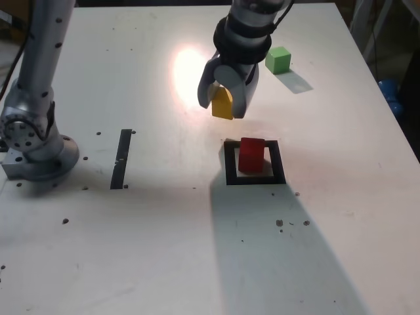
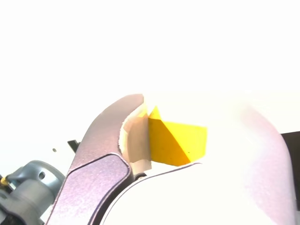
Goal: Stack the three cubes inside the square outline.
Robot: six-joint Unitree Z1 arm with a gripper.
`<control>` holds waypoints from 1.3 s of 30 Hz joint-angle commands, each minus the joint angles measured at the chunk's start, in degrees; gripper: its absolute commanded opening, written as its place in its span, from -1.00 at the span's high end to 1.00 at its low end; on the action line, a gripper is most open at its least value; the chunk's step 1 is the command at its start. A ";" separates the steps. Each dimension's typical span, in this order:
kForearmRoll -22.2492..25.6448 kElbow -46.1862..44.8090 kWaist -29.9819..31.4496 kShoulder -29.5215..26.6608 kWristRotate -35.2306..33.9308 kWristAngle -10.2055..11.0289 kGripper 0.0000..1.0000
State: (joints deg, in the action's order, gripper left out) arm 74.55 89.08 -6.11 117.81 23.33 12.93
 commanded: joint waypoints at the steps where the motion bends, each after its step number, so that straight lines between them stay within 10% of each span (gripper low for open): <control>1: 3.09 2.90 1.87 -0.71 -2.65 -1.13 0.34; 16: 11.84 15.03 10.52 2.49 -15.01 -8.37 0.34; 36: 11.59 16.66 11.13 6.49 -15.24 -10.15 0.34; 39: 11.54 16.63 11.36 6.74 -15.18 -10.20 0.07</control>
State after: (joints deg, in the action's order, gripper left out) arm 86.10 105.50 5.14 124.12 8.16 2.79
